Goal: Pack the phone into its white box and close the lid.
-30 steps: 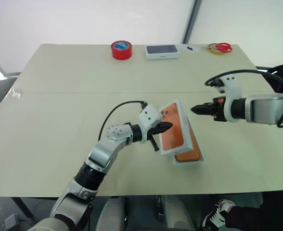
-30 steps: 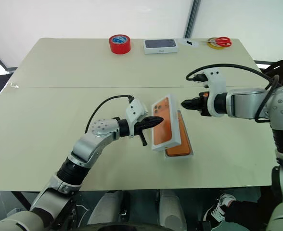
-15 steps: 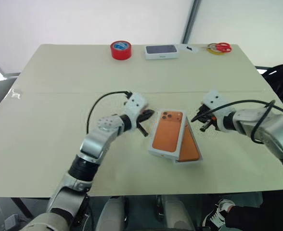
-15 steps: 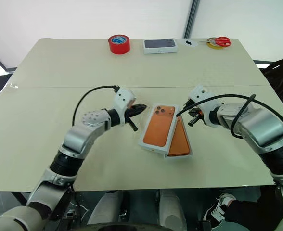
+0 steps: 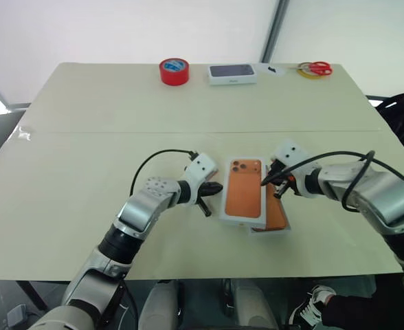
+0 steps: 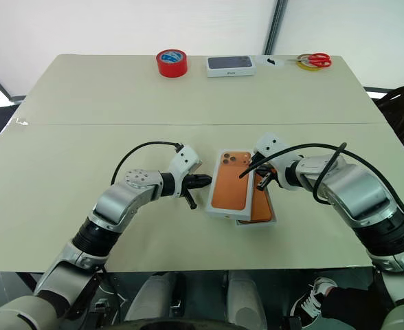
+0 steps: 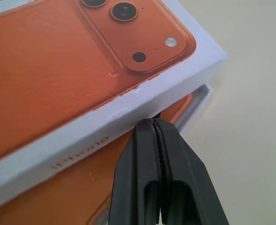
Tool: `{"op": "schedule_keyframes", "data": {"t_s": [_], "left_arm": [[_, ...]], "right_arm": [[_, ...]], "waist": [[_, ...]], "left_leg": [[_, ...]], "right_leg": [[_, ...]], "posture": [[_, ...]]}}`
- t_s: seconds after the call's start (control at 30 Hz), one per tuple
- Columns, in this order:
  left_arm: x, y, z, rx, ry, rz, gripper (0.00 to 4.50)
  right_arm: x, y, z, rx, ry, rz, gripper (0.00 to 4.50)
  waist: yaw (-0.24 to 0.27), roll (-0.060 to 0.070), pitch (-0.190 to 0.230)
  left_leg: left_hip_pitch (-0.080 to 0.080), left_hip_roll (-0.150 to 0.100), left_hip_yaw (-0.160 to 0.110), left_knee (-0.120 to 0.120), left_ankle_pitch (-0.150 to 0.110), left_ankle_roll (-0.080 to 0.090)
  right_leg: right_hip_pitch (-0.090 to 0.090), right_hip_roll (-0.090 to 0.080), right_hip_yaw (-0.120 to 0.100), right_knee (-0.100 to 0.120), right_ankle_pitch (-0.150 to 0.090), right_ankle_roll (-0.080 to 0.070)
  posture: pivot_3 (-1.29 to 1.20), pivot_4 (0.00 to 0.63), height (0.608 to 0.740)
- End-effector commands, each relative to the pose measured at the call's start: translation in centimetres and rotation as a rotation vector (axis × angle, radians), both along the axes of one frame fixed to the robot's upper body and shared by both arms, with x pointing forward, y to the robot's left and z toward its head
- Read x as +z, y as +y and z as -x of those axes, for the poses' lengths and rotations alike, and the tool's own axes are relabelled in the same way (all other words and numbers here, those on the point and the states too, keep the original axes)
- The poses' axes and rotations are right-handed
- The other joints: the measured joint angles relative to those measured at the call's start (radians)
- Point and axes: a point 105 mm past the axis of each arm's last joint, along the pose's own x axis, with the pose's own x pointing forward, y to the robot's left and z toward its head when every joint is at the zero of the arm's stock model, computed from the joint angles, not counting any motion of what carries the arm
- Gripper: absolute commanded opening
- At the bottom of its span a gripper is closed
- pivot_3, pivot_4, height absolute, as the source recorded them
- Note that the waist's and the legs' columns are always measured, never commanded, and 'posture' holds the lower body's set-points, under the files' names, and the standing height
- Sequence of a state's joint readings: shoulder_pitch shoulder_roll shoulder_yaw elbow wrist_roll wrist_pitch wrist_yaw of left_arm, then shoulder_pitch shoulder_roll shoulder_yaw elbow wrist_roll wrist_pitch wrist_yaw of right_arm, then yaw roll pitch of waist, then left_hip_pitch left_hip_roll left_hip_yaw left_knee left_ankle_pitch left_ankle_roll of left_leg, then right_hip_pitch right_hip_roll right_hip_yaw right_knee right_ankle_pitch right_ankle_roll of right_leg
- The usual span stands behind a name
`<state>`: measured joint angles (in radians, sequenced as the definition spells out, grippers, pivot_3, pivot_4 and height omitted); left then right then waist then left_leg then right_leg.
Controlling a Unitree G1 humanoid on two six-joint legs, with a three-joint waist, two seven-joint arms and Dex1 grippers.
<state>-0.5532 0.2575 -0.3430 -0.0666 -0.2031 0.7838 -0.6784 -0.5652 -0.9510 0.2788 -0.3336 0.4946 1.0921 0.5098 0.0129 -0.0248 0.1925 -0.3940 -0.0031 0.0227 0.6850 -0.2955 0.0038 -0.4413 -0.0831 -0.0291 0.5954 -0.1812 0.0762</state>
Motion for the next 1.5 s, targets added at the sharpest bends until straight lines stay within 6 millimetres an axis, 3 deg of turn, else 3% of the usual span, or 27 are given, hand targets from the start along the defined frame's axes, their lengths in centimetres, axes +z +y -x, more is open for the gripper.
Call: {"op": "schedule_keyframes", "data": {"t_s": [0.03,0.4,0.93,1.5], "left_arm": [[2.1,-1.7,1.5,-0.104,-0.030,0.071,0.00],[2.6,-3.6,3.0,-0.195,-0.018,0.091,0.00],[2.0,-3.5,1.8,-0.135,-0.011,0.071,0.00],[2.4,-3.6,0.7,-0.069,0.006,0.119,0.00]], "right_arm": [[1.6,0.0,0.3,0.028,-0.048,-0.001,0.06],[1.1,-1.5,1.6,0.031,0.001,0.032,0.06],[0.4,-1.7,2.2,0.030,0.020,0.047,0.06],[0.5,-1.8,1.2,0.006,-0.009,0.045,0.06]], "waist": [[0.000,0.000,0.000],[0.000,0.000,0.000],[0.000,0.000,0.000],[0.000,0.000,0.000]], "left_leg": [[0.000,0.000,0.000,0.000,0.000,0.000],[0.000,0.000,0.000,0.000,0.000,0.000],[0.000,0.000,0.000,0.000,0.000,0.000],[0.001,0.000,0.000,0.000,0.000,0.000]], "right_leg": [[0.000,0.000,0.000,0.000,0.000,0.000],[0.000,0.000,0.000,0.000,-0.001,-0.001],[0.001,0.000,0.000,0.000,0.000,-0.001],[0.001,0.000,0.000,0.000,0.000,0.000]], "posture": [[0.00,0.150,0.732],[0.00,0.150,0.732],[0.00,0.150,0.732],[0.00,0.150,0.732]]}}
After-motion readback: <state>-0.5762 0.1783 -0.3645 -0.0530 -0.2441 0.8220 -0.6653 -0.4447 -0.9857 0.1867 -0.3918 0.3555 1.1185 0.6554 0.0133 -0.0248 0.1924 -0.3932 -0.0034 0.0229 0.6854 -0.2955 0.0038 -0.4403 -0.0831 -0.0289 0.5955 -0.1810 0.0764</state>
